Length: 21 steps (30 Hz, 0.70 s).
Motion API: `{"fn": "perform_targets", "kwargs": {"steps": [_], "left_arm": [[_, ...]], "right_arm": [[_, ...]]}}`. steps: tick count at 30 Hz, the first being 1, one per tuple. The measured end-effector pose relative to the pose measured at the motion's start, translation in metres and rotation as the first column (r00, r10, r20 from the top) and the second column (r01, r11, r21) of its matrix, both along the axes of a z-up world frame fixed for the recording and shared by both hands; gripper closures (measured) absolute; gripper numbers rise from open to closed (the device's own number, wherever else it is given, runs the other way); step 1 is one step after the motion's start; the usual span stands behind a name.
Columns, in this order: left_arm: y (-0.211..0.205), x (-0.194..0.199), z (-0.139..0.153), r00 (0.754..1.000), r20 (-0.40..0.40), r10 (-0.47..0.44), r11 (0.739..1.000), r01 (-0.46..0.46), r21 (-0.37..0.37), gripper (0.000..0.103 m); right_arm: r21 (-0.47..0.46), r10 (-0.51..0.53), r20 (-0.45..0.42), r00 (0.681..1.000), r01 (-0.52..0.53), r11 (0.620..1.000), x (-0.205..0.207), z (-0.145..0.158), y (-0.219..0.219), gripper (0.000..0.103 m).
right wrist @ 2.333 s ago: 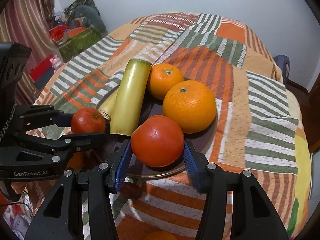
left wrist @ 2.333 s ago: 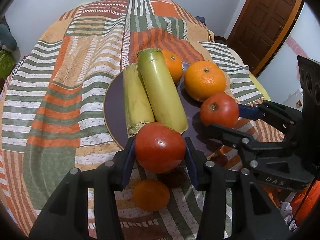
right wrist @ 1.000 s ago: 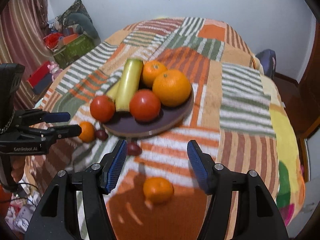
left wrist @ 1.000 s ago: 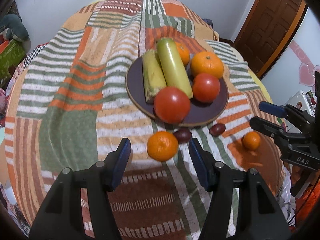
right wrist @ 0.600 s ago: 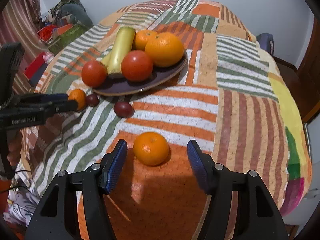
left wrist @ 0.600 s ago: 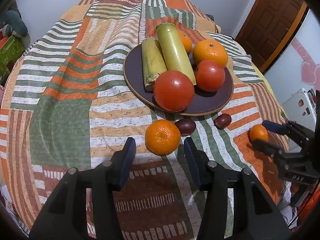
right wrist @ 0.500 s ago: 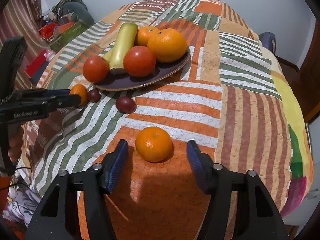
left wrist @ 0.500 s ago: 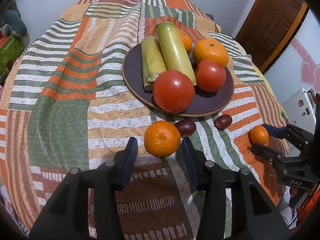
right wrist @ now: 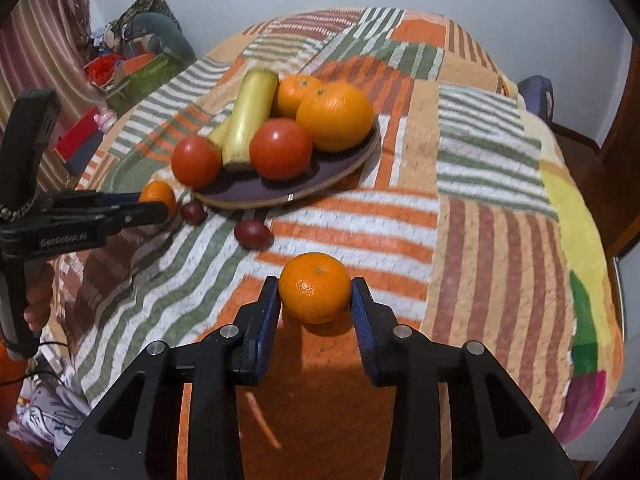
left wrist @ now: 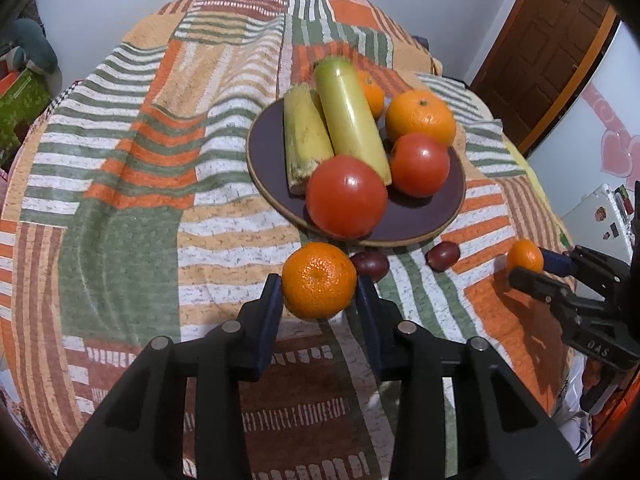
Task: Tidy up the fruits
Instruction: 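Place the tangerine on the plate with left tool while right tool places its tangerine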
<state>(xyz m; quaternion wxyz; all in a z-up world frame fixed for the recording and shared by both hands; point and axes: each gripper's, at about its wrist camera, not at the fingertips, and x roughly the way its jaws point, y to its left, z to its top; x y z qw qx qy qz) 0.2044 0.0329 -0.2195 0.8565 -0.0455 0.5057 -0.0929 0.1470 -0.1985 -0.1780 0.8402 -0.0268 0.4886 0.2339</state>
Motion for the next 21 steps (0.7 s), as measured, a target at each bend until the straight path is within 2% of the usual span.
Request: {"fn": "perform_targets", "kwargs": {"steps": [12,21], "left_arm": [[-0.006,0.016,0.046,0.991,0.129,-0.017,1.000,0.017,-0.002,0.066],[-0.014,0.039,0.052,0.987,0.155,-0.037,0.999,0.039,-0.009,0.066]], "right_arm": [[0.032,0.016,0.133,0.991,-0.020,0.999,0.029,0.039,0.013,0.070],[0.051,0.048,0.180,0.983,-0.058,0.997,0.053,0.045,0.035,0.070]]}}
